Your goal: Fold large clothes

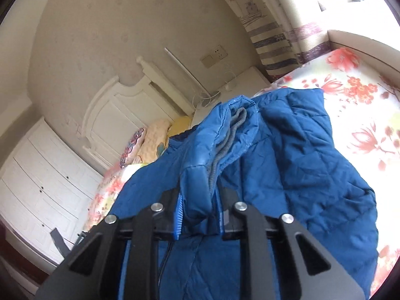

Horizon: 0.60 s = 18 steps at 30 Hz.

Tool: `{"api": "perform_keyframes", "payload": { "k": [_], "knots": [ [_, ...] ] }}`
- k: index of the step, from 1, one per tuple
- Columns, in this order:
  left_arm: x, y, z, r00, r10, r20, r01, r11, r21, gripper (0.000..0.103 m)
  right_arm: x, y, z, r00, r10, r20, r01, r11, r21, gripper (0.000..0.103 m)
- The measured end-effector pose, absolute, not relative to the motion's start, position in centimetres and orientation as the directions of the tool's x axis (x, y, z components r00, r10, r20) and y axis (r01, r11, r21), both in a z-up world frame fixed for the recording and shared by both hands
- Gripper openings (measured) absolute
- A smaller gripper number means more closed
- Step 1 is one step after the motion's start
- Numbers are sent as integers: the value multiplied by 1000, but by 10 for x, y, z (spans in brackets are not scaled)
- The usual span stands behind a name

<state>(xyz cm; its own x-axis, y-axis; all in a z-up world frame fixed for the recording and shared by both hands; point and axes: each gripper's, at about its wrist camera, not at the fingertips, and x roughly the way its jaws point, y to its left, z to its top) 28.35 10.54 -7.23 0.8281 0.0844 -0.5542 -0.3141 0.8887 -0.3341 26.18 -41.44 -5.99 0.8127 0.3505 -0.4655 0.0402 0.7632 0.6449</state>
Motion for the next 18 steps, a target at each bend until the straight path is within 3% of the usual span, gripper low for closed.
{"api": "perform_keyframes", "payload": {
  "k": [3, 5, 7, 10, 12, 16, 18],
  "knots": [
    [284, 104, -72, 828, 85, -555, -312, 891, -329, 92, 270, -423, -83, 754, 288, -590, 152, 798, 583, 26],
    [282, 105, -72, 831, 87, -549, -314, 888, -335, 94, 267, -425, -93, 744, 259, -616, 196, 797, 572, 37],
    [281, 106, -72, 832, 88, -548, -317, 886, -339, 94, 263, -420, -81, 772, 201, -603, 211, 814, 542, 59],
    [283, 106, -73, 827, 88, -555, -319, 887, -335, 94, 242, -404, -46, 855, 9, -518, 240, 880, 411, 62],
    [282, 105, -72, 828, 90, -553, -316, 890, -329, 94, 244, -377, -26, 882, -21, -471, 168, 947, 273, 63],
    [282, 105, -72, 829, 93, -551, -319, 889, -330, 94, 280, -331, -43, 809, -23, -587, 64, 997, 49, 64],
    [280, 106, -71, 831, 98, -548, -324, 885, -334, 94, 304, -319, -81, 699, -86, -710, 62, 996, -60, 69]
  ]
}}
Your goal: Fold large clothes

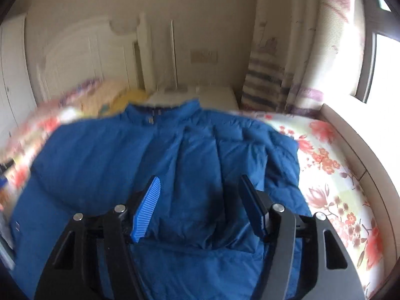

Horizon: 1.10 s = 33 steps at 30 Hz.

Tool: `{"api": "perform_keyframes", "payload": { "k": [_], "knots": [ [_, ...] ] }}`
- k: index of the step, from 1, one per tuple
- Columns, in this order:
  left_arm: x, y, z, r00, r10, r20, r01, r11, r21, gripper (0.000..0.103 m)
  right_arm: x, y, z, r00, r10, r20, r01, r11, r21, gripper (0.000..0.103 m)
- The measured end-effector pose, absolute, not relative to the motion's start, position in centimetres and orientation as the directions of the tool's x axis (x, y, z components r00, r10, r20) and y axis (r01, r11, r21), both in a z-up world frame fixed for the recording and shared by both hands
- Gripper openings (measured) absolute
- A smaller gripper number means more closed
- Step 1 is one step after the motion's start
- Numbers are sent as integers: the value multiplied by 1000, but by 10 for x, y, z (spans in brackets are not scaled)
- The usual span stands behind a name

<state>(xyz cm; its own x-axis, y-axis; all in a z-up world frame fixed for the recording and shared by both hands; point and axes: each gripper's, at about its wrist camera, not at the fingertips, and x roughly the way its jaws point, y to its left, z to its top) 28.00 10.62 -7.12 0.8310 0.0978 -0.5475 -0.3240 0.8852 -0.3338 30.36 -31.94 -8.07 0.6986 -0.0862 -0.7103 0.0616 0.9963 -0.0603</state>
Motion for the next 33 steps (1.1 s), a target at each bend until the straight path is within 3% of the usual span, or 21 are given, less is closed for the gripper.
{"api": "perform_keyframes", "payload": {
  "k": [6, 12, 15, 18, 20, 22, 28, 33],
  "knots": [
    [272, 93, -55, 845, 73, -529, -278, 906, -320, 94, 305, -317, -88, 693, -80, -717, 58, 997, -55, 73],
    [290, 6, -7, 848, -111, -518, 11, 981, -191, 94, 305, -316, -87, 694, -84, -715, 57, 996, -61, 74],
    [321, -32, -23, 796, -157, -585, 112, 987, -112, 95, 304, -316, -84, 696, -76, -714, 57, 997, -50, 74],
    [360, -55, -84, 636, -95, -766, 143, 990, -4, 97, 305, -317, -85, 697, -72, -713, 54, 997, -48, 74],
    [359, -62, -96, 641, -57, -765, 146, 988, 49, 98, 304, -316, -85, 697, -73, -713, 52, 997, -52, 75],
    [358, -64, -84, 625, -69, -778, 148, 989, 30, 98, 304, -317, -85, 697, -71, -714, 52, 997, -49, 75],
    [380, -81, -25, 711, -154, -686, 155, 986, -60, 98, 304, -316, -85, 697, -74, -713, 51, 997, -53, 76],
    [424, -126, -44, 666, -164, -728, 182, 982, -54, 98, 304, -316, -85, 696, -73, -714, 51, 997, -52, 76]
  ]
}}
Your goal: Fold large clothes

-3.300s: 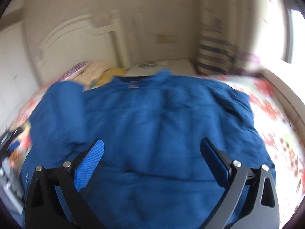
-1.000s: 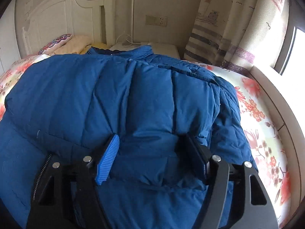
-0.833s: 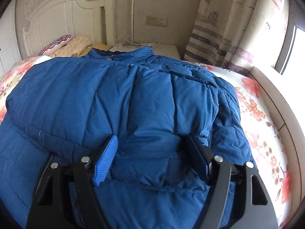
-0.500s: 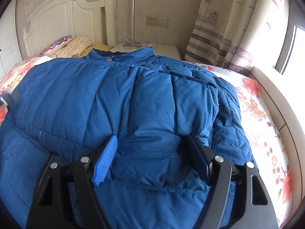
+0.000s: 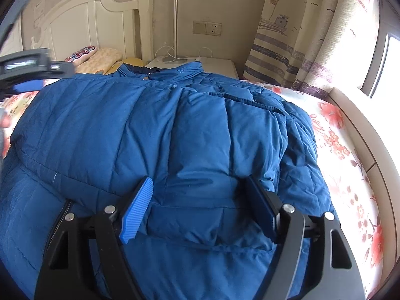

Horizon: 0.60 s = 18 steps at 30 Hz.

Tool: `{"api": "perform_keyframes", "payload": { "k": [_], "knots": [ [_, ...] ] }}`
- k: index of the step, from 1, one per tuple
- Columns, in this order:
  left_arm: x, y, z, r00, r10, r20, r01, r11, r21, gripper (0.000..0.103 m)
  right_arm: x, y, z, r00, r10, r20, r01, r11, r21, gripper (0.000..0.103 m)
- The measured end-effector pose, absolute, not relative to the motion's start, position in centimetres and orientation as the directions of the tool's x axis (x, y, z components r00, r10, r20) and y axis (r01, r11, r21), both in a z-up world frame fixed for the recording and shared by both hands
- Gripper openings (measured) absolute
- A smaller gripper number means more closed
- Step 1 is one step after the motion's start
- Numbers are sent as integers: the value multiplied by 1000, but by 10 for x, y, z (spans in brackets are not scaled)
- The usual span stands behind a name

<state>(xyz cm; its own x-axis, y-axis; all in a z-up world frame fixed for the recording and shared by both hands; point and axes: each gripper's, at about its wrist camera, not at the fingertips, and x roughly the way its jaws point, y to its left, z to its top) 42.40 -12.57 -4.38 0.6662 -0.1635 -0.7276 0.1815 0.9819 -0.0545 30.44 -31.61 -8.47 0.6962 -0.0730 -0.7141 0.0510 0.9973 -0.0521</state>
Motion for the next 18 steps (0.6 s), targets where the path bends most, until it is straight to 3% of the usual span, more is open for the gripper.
{"api": "perform_keyframes", "payload": {
  "k": [3, 5, 8, 11, 13, 14, 18],
  "knots": [
    [437, -150, -84, 634, -69, -770, 200, 977, 77, 99, 304, -316, -84, 699, -68, -712, 48, 998, -48, 76],
    [431, -160, -84, 661, -30, -750, 206, 968, 144, 99, 304, -316, -85, 698, -68, -713, 49, 998, -48, 76],
    [434, -146, -61, 638, -144, -757, 238, 971, 16, 99, 304, -317, -85, 698, -60, -714, 48, 998, -37, 76],
    [447, -109, -44, 680, -120, -724, 104, 992, -66, 99, 304, -318, -85, 699, -50, -713, 47, 999, -25, 76],
    [468, -78, -59, 609, -100, -787, 5, 992, -122, 99, 304, -318, -85, 699, -50, -713, 46, 999, -25, 76],
    [477, -70, -74, 559, -100, -823, 2, 993, -119, 99, 304, -318, -85, 700, -42, -713, 37, 999, -23, 76],
    [463, -80, -78, 597, -83, -798, 142, 990, 3, 99, 304, -318, -85, 700, -40, -713, 39, 999, -18, 77]
  ]
}}
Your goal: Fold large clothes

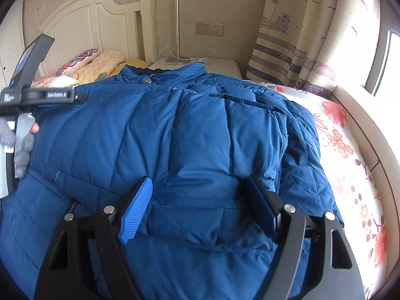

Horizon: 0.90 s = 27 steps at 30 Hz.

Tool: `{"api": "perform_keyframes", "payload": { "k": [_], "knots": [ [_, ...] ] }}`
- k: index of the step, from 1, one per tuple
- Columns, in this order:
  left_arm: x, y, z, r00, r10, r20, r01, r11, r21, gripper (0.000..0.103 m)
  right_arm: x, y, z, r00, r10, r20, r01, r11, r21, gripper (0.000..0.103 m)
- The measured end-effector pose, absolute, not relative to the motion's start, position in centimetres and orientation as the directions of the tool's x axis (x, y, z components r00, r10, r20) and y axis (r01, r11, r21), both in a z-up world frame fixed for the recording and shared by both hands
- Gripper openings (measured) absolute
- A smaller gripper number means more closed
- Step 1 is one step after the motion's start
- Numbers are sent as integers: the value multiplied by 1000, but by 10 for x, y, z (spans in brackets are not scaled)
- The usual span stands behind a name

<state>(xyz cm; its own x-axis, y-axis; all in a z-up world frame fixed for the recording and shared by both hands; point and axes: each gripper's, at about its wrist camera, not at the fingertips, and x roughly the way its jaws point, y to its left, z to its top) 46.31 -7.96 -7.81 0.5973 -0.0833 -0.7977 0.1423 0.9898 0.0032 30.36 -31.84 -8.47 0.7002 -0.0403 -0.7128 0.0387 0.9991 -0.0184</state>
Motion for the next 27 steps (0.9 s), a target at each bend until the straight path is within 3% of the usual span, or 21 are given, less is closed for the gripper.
{"api": "perform_keyframes", "payload": {
  "k": [4, 8, 11, 17, 21, 22, 27],
  "knots": [
    [403, -58, -54, 644, -204, -737, 150, 979, -140, 99, 303, -319, -85, 701, -34, -712, 39, 999, -10, 77],
    [346, -62, -61, 673, -131, -728, 177, 984, -14, 99, 303, -320, -85, 701, -33, -712, 38, 999, -9, 77],
    [336, -68, -96, 636, -92, -766, 217, 974, 62, 99, 303, -320, -85, 702, -36, -711, 39, 999, -12, 77],
    [343, -56, -106, 587, -160, -793, 215, 976, -38, 99, 298, -318, -81, 721, -56, -691, 50, 998, -28, 78],
    [341, -53, -107, 587, -166, -793, 214, 976, -47, 99, 262, -325, -57, 850, -141, -507, 155, 988, -15, 78],
    [341, -53, -107, 587, -166, -792, 214, 976, -46, 99, 260, -326, -56, 857, -138, -497, 156, 988, -6, 79],
    [341, -53, -108, 588, -166, -792, 213, 976, -47, 99, 296, -325, -78, 727, -127, -674, 144, 989, -32, 85]
  ]
}}
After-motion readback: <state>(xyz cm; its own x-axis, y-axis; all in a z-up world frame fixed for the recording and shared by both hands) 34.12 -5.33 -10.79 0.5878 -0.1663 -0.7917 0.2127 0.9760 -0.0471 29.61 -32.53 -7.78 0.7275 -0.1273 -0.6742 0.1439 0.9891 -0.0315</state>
